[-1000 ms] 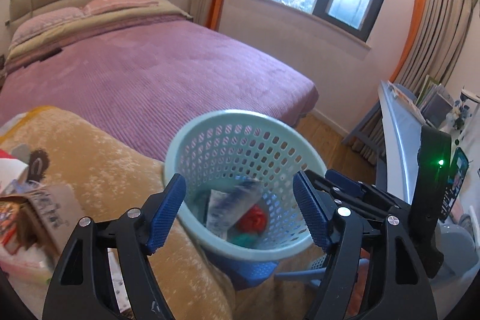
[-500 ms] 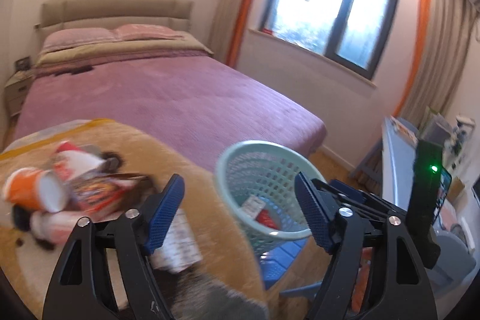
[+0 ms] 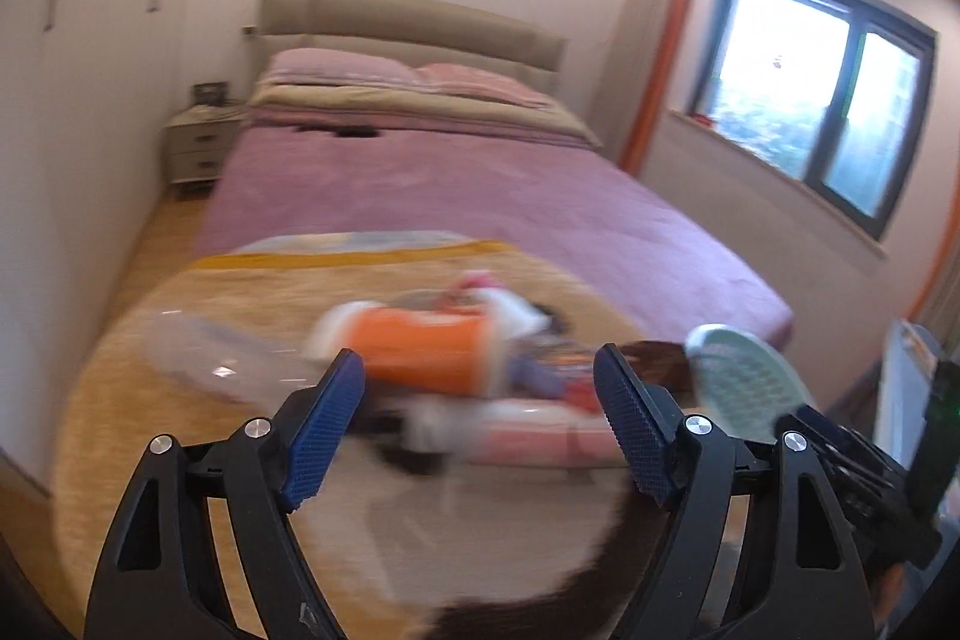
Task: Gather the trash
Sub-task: 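Grasp the clear plastic bottle with the left tool while the right tool grasps the white patterned paper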
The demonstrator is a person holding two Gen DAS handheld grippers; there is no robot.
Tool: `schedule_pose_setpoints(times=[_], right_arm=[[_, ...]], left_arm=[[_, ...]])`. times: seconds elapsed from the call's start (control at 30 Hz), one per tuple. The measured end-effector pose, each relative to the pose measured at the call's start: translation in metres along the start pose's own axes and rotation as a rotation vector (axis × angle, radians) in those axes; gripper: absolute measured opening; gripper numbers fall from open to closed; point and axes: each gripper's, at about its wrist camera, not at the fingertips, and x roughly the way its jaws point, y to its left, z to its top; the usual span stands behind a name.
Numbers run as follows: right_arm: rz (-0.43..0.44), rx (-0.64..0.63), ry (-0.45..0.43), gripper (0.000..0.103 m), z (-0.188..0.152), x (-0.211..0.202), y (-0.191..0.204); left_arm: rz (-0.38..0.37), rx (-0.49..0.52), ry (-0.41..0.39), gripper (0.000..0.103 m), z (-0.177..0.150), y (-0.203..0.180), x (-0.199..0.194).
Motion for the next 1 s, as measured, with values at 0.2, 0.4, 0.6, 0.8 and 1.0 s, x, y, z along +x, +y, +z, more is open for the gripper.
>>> schedule_pose_setpoints(times=[0.2, 0.4, 0.6, 0.8, 1.0], right_arm=[[-0.025, -0.036, 0.070, 0.054, -0.016, 0.039, 0.029], [-0.069, -0.046, 0.106, 0.054, -0.021, 0.060, 0.039], [-0.100, -0.039, 0.130, 0.054, -0.025, 0.068, 0.038], [-0.114, -0.070, 0.137, 0.045, -0.025, 0.072, 0.043], [-0.095, -0.076, 0.148, 0.024, -0.028, 0.073, 0.045]], left_arm=[[0.115, -0.066, 0.011, 0.078, 0.008, 0.087, 0.004], [0.166, -0.121, 0.038, 0.080, 0.018, 0.152, 0.027], [0.171, -0.151, 0.076, 0.080, 0.020, 0.185, 0.062], [0.069, -0.181, 0.100, 0.074, 0.011, 0.191, 0.071], [-0.001, -0.133, 0.119, 0.063, -0.007, 0.169, 0.047]])
